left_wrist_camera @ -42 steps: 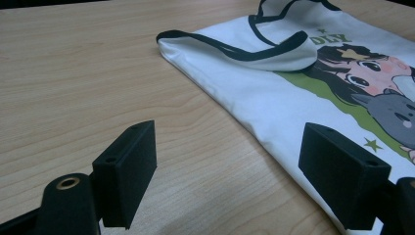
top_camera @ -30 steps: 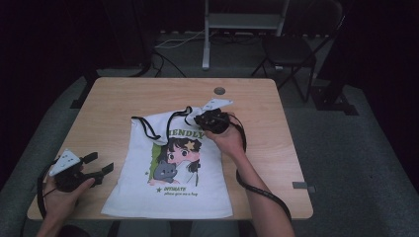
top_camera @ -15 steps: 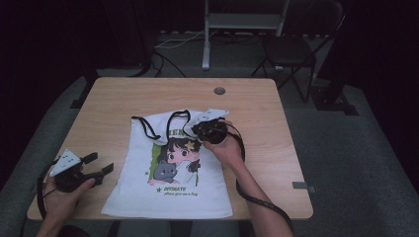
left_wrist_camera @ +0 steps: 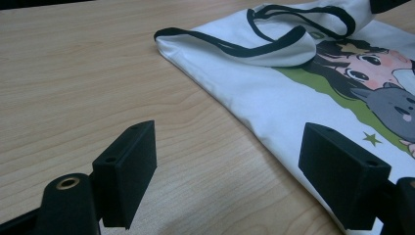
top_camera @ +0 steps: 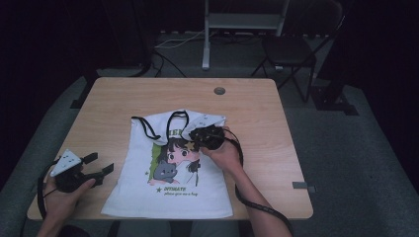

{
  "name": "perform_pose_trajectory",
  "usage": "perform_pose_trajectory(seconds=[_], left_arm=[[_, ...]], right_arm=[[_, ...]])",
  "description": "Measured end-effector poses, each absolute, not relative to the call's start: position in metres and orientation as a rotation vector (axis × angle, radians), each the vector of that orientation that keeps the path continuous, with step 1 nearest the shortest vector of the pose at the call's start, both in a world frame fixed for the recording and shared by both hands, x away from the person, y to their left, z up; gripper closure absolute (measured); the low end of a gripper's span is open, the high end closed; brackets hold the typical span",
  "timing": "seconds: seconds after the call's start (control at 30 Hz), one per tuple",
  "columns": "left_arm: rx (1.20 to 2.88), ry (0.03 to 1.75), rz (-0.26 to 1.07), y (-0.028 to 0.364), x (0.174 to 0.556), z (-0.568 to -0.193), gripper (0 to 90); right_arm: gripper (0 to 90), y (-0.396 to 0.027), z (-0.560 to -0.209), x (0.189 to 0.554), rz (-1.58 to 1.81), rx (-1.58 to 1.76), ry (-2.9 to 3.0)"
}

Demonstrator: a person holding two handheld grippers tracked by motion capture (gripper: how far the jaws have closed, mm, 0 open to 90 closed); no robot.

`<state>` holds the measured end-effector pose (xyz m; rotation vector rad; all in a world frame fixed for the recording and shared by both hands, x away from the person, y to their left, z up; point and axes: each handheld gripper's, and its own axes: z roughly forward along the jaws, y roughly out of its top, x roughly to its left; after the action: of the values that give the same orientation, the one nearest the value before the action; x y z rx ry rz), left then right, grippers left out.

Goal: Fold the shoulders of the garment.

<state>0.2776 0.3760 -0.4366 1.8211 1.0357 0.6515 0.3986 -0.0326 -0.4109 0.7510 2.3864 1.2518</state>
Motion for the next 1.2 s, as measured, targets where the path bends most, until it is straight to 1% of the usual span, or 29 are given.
perform_pose_trajectory(seconds=[0.27,0.43,0.57,0.67,0.8,0.87,0.9,1.07,1.13,1.17,1.2], left_arm=[[1.824,1.032,0.653,0.376,0.278,-0.437,21.5],[1.850,1.015,0.689,0.373,0.279,-0.437,21.5],[1.883,0.970,0.693,0.363,0.284,-0.431,21.5],[1.917,0.910,0.674,0.353,0.293,-0.421,21.5],[2.009,0.798,0.640,0.328,0.316,-0.405,21.6],[2.076,0.733,0.622,0.312,0.331,-0.398,21.5],[2.098,0.716,0.619,0.306,0.337,-0.396,21.5],[2.235,0.604,0.552,0.266,0.379,-0.393,21.7],[2.276,0.573,0.508,0.254,0.390,-0.395,22.9],[2.300,0.560,0.495,0.248,0.394,-0.396,25.8],[2.325,0.546,0.482,0.244,0.398,-0.398,25.9]], right_arm=[[83.0,-0.032,-0.413,0.396,1.244,0.742,2.396],[82.5,-0.031,-0.417,0.395,1.223,0.732,2.416],[78.4,-0.032,-0.425,0.392,1.197,0.712,2.459],[73.0,-0.032,-0.428,0.391,1.178,0.694,2.493],[60.9,-0.036,-0.420,0.391,1.179,0.678,2.475],[52.5,-0.036,-0.412,0.394,1.185,0.675,2.440],[50.8,-0.035,-0.409,0.396,1.186,0.672,2.435],[51.4,-0.022,-0.409,0.404,1.114,0.619,2.470],[53.4,-0.018,-0.415,0.407,1.096,0.604,2.510],[54.8,-0.017,-0.419,0.408,1.087,0.601,2.533],[57.3,-0.016,-0.422,0.409,1.073,0.599,2.548]])
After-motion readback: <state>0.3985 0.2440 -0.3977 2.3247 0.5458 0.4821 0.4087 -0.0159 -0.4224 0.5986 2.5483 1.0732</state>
